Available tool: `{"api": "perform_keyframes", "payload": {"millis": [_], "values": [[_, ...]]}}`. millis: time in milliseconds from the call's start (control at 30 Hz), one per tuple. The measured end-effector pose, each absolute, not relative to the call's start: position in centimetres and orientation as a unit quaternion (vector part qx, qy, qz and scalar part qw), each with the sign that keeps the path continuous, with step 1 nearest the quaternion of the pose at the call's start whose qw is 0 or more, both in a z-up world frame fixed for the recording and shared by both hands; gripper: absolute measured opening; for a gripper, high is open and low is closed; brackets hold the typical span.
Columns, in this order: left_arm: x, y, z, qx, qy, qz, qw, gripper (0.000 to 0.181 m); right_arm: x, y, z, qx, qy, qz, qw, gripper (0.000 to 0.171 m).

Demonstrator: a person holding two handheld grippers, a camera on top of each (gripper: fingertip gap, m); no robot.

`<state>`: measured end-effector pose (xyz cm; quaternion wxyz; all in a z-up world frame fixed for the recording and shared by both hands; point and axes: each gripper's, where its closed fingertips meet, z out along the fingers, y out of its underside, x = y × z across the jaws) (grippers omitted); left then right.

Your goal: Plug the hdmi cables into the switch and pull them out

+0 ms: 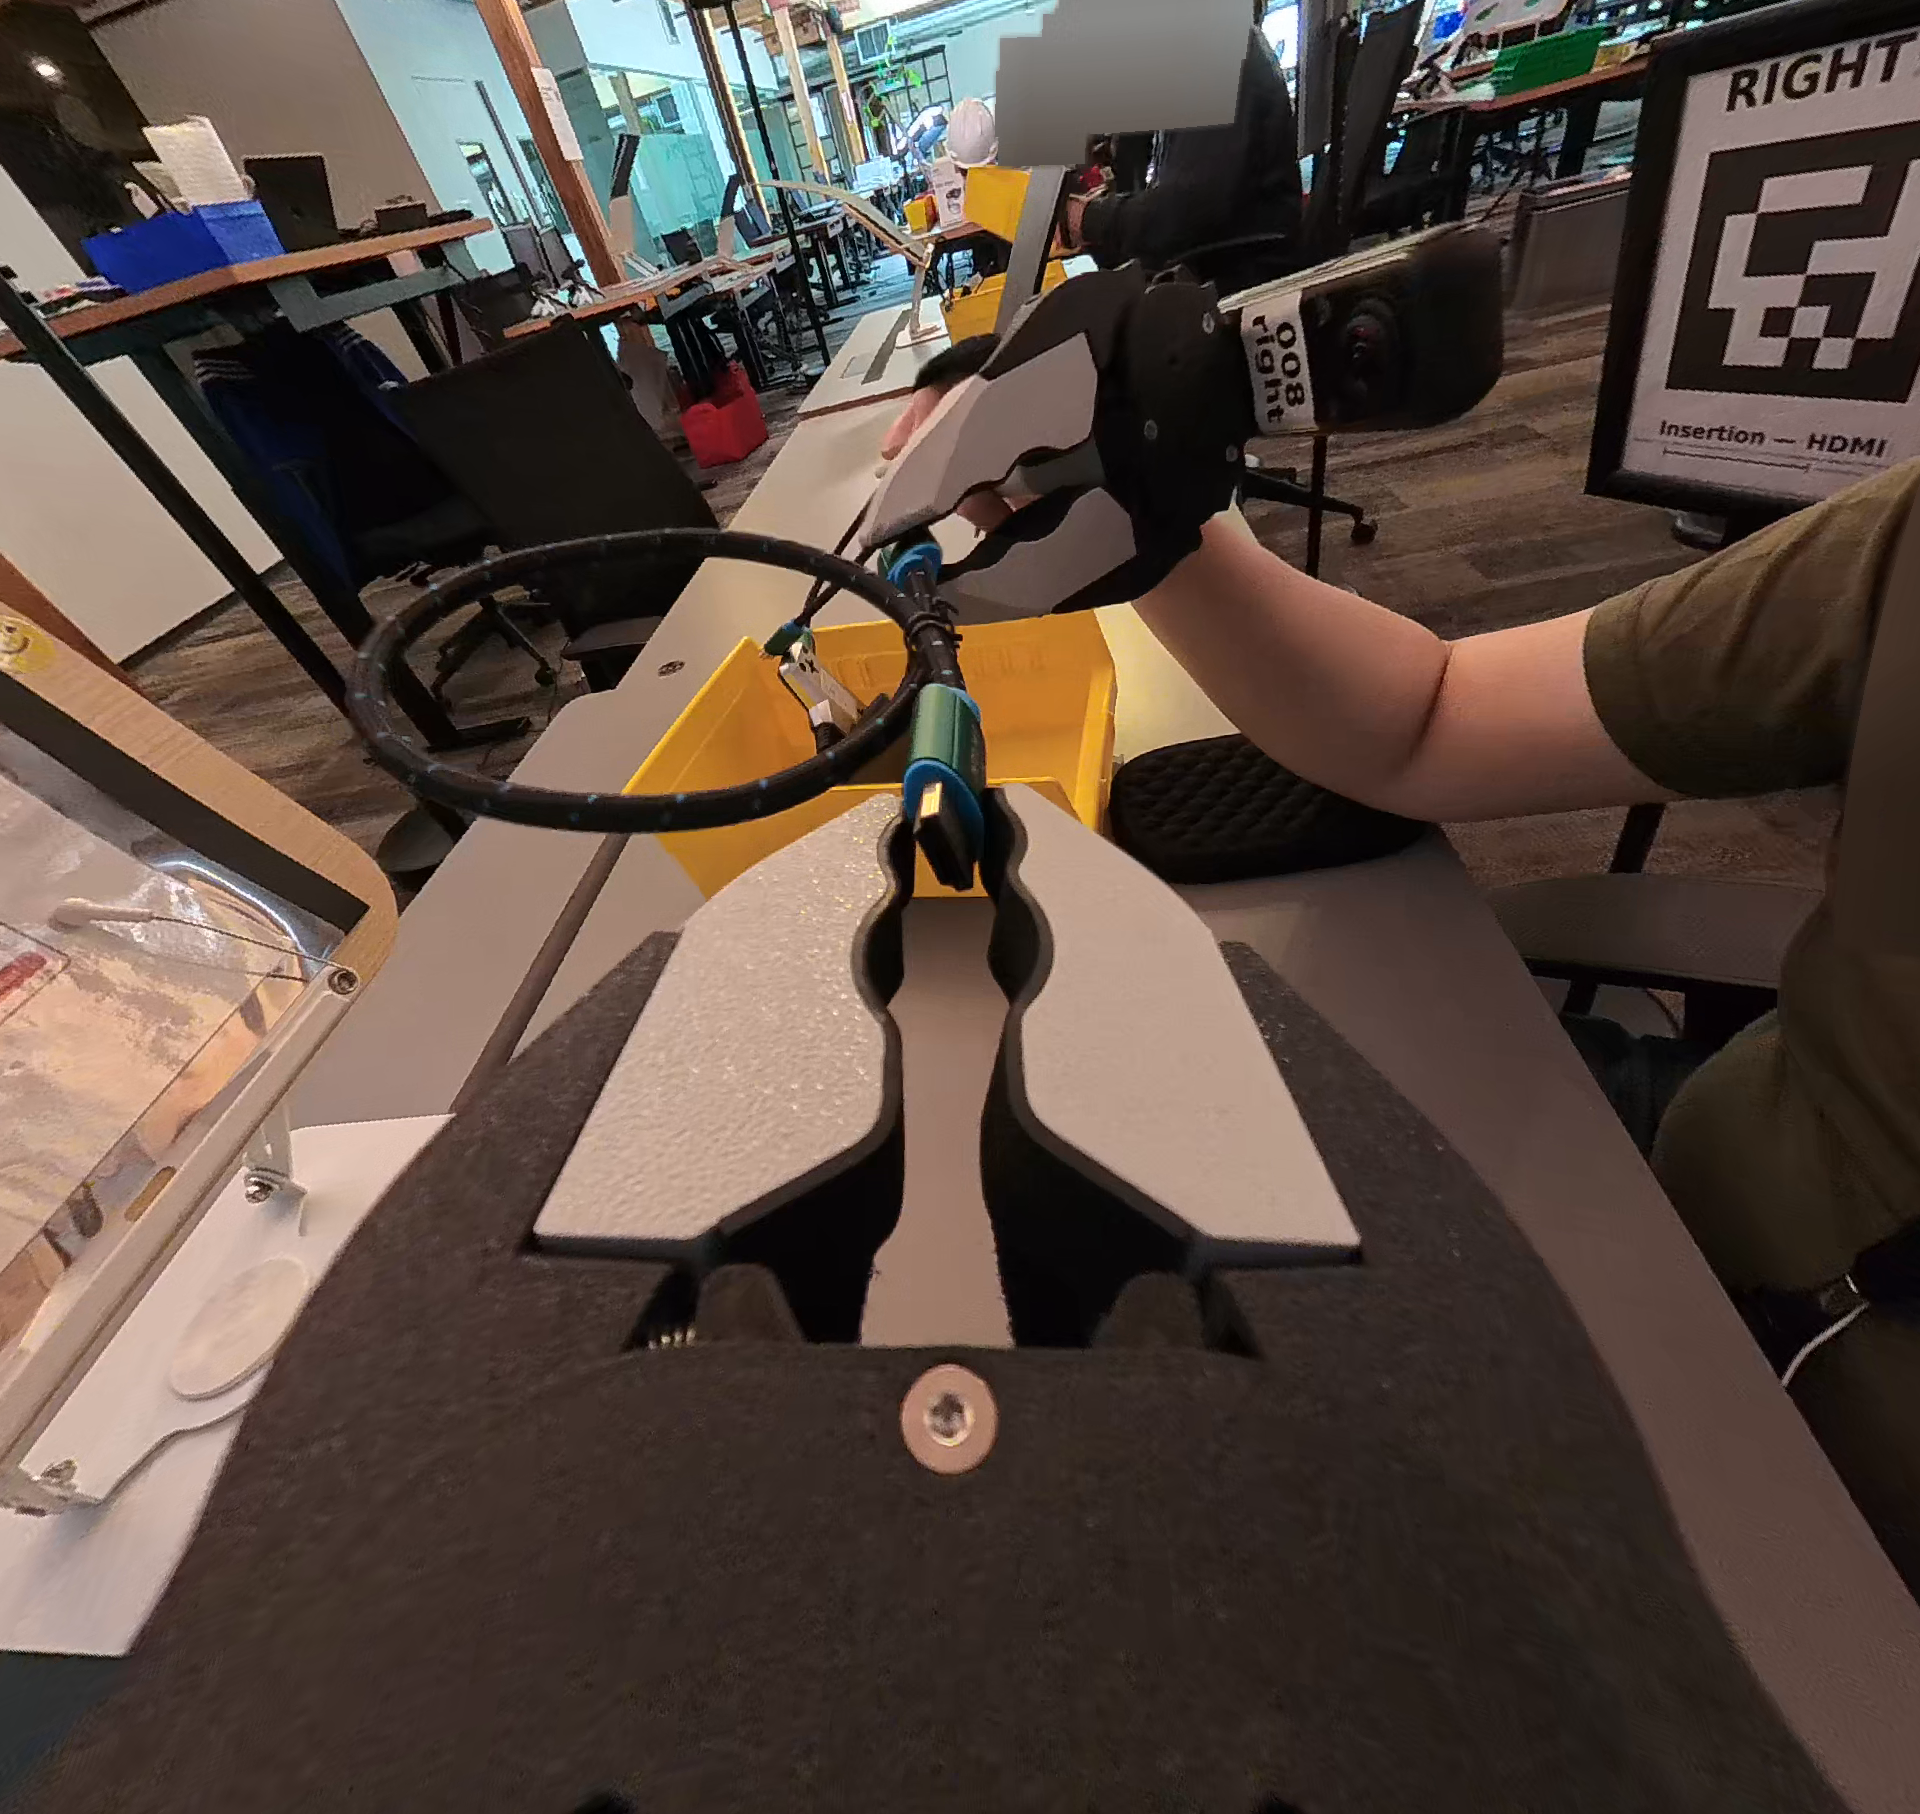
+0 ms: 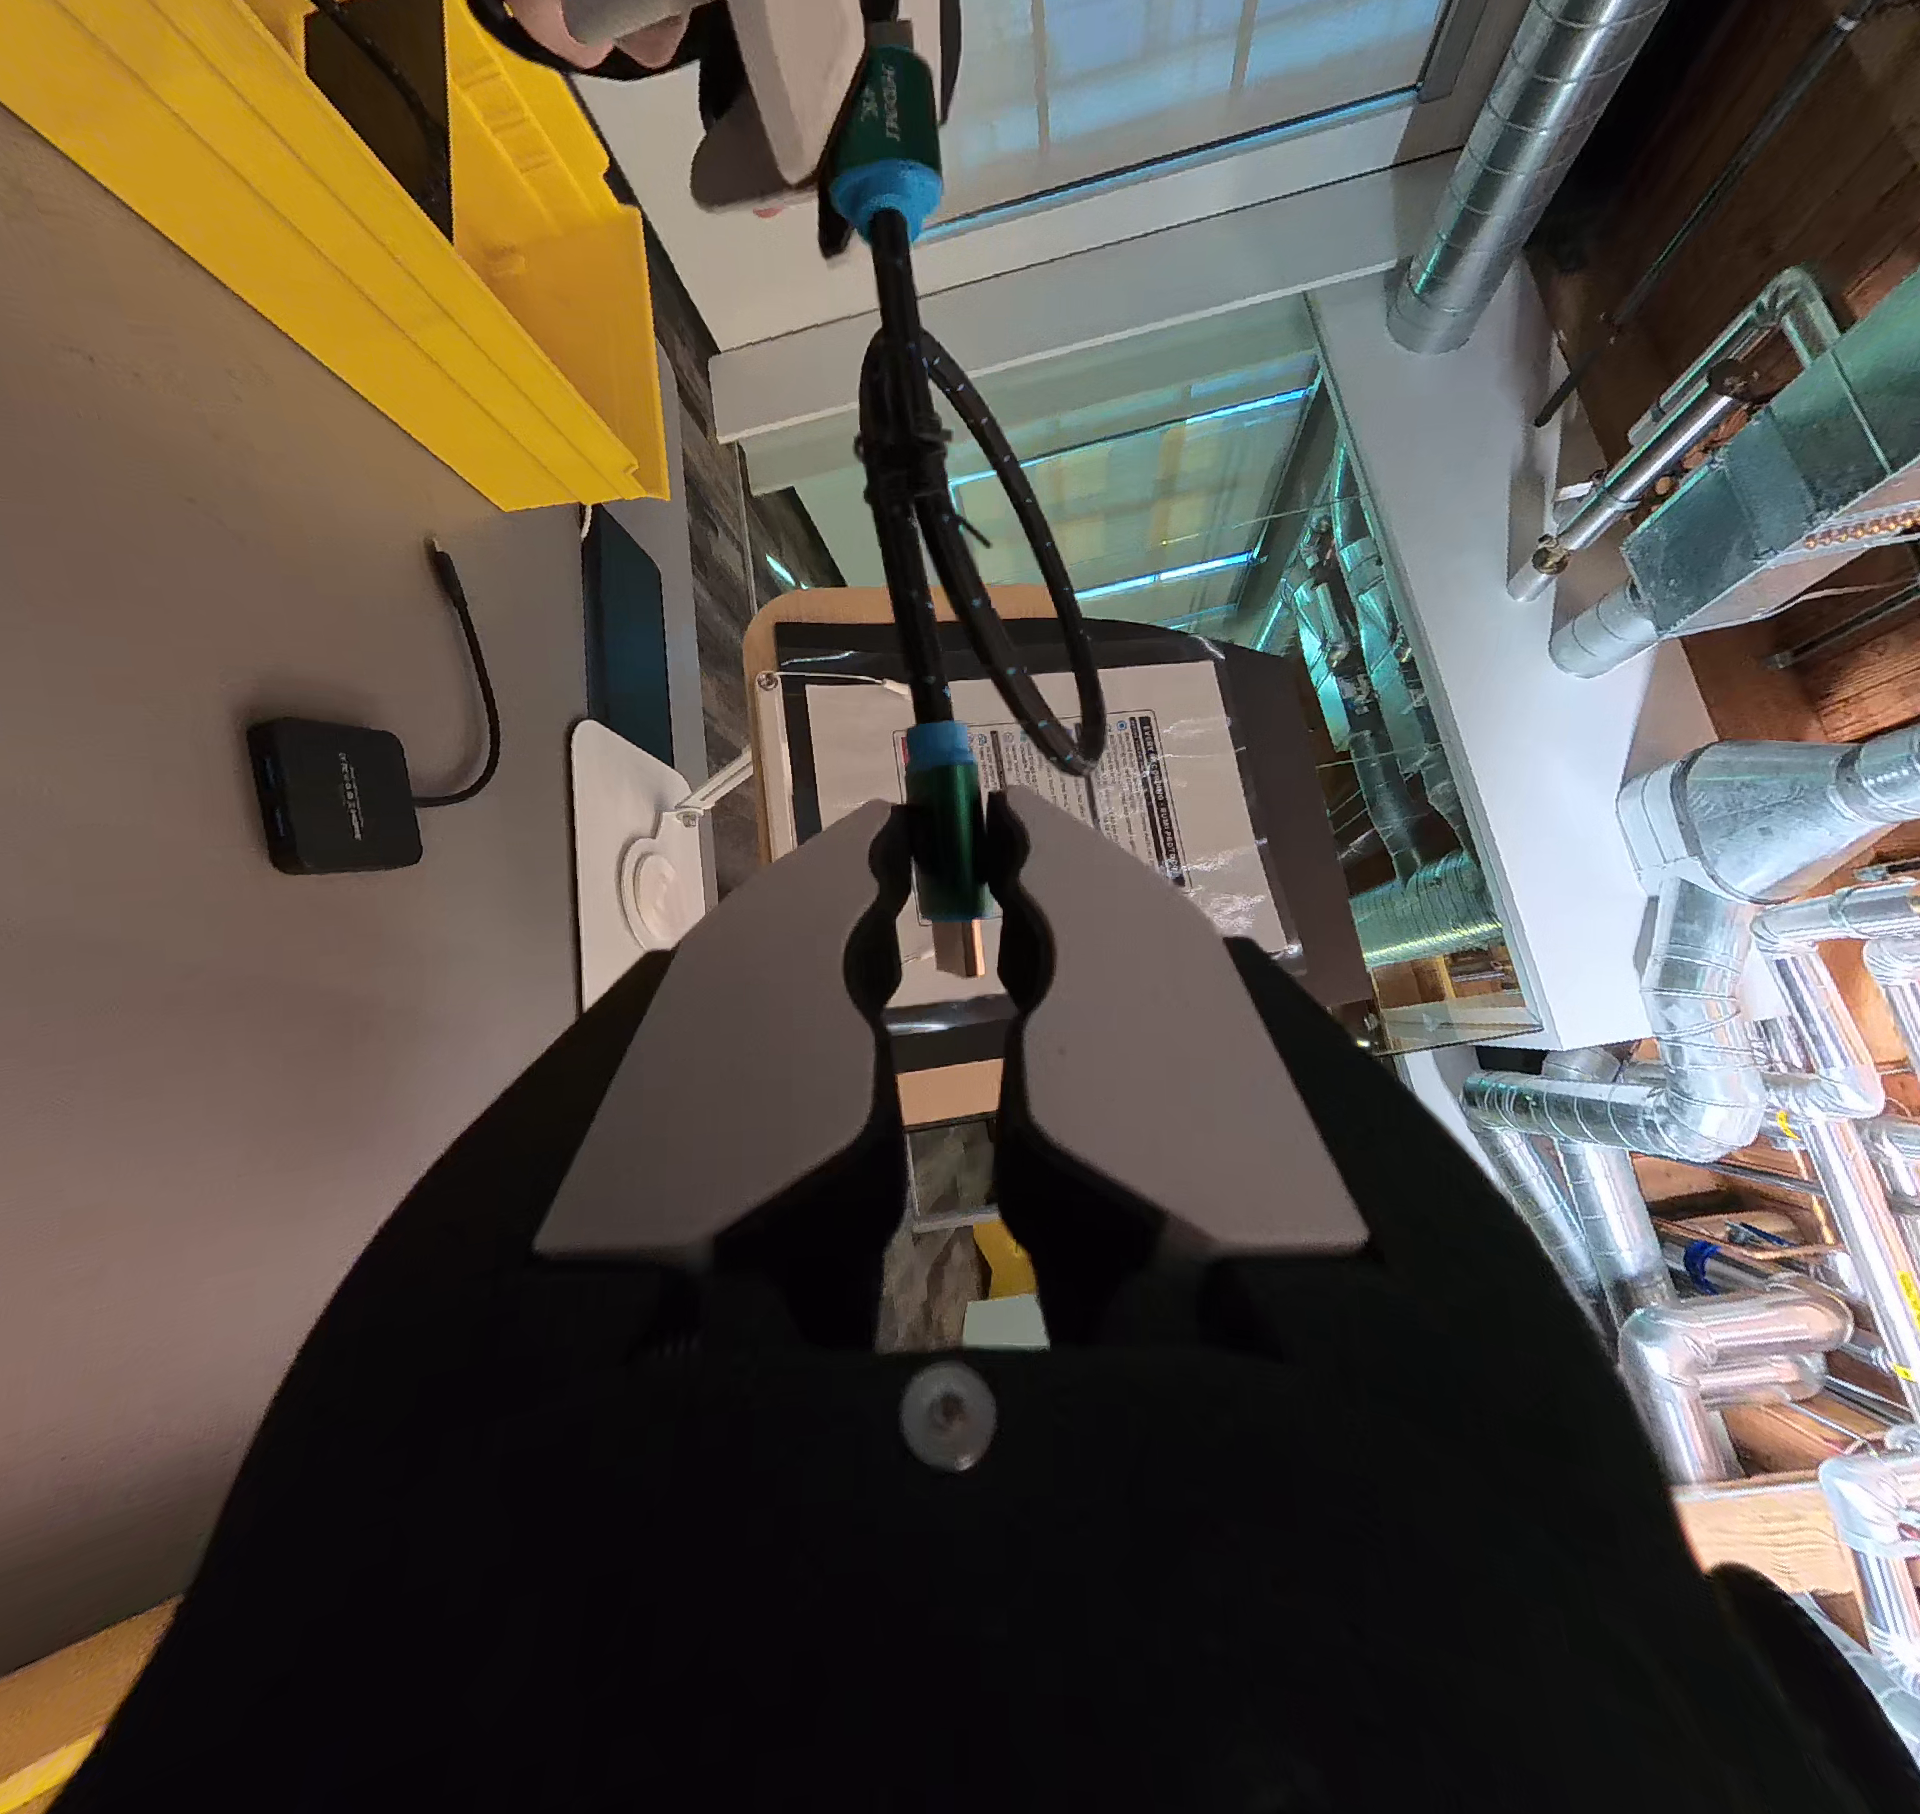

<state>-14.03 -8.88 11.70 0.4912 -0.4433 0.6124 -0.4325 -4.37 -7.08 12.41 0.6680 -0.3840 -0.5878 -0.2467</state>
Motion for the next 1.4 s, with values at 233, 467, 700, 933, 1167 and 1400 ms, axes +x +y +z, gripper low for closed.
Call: {"api": "perform_keyframes", "payload": {"millis": [233,467,700,933,1167,1400], "values": [[-14.7,-9.3,12.4,-0.428,0.611,-0.447,0.493,0.01,-3.6,-7.2,12.8,-0.379,-0.584,-0.237,0.678,0.015],[-14.8,-9.6,12.4,-0.425,0.616,-0.448,0.489,0.01,-3.2,-7.3,12.6,-0.38,-0.59,-0.213,0.68,0.015],[-15.6,-9.4,12.9,-0.417,0.607,-0.468,0.489,0.01,-1.9,-6.9,12.6,-0.396,-0.583,-0.195,0.682,0.015],[-15.7,-9.1,12.7,-0.417,0.608,-0.465,0.49,0.01,-0.6,-6.2,12.3,-0.408,-0.579,-0.198,0.677,0.015],[-15.9,-8.8,12.7,-0.416,0.602,-0.478,0.486,0.01,0.5,-5.7,12.3,-0.418,-0.572,-0.199,0.677,0.015],[-13.9,-8.1,13.3,-0.424,0.557,-0.522,0.488,0.01,0.9,-2.7,10.2,-0.456,-0.553,-0.234,0.657,0.015]]}}
